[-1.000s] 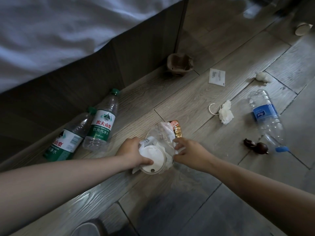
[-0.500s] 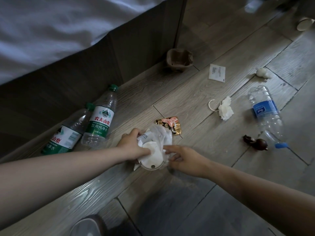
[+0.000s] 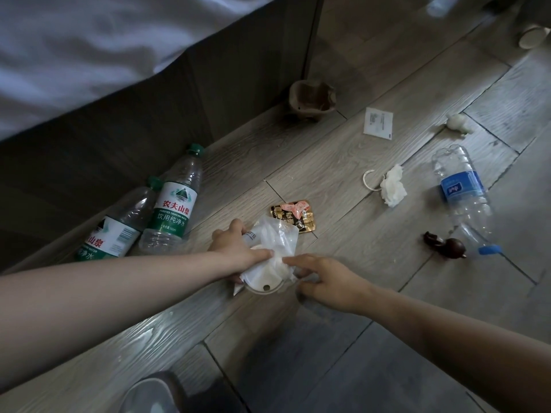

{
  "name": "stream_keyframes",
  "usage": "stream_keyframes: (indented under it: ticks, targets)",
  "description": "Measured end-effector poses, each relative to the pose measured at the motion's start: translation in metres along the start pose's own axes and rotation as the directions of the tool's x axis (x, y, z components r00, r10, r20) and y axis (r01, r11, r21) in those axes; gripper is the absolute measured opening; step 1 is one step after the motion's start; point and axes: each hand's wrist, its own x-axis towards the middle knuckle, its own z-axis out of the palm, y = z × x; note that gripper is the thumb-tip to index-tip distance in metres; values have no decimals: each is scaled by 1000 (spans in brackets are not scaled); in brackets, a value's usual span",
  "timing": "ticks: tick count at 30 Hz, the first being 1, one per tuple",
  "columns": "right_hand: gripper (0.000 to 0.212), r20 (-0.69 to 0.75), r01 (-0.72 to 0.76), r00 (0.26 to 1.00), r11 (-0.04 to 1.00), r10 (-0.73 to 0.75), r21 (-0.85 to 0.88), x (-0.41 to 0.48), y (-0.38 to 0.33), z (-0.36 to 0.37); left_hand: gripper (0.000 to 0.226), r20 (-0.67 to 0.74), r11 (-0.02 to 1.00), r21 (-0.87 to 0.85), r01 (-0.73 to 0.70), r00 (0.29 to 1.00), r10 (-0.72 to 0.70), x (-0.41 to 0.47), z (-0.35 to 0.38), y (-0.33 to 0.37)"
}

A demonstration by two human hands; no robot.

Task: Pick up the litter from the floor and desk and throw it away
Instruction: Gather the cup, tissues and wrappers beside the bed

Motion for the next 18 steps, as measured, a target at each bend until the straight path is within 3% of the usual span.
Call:
stream_keyframes:
  ticks: [3, 5, 6, 10, 14, 18]
  targets:
    - [33, -245, -20, 969, 999, 11, -35, -4, -3, 0, 78, 42, 987, -156, 32, 999, -26, 1, -1, -1]
    - [16, -397, 21, 914, 989, -77, -145, -9, -5, 0, 71, 68, 966, -253, 45, 997, -29, 0, -5, -5]
    - [10, -404, 46, 905, 973, -136, -224, -12, -6, 0, 69, 77, 972, -233, 25, 997, -7, -1, -7, -10]
    - [5, -196, 182, 943, 910, -268, -372, -19, -4, 12, 72, -11, 997, 51, -64, 998, 65, -4, -14, -31]
    - [21, 57, 264, 961, 844, -269, -467, -12, -3, 23, 66, 6, 984, -174, 26, 1000, -25, -6, -23, -40]
    - [16, 99, 310, 946, 775, -308, -551, -7, -3, 41, 66, -14, 978, -208, 7, 1000, -11, -6, -32, -46]
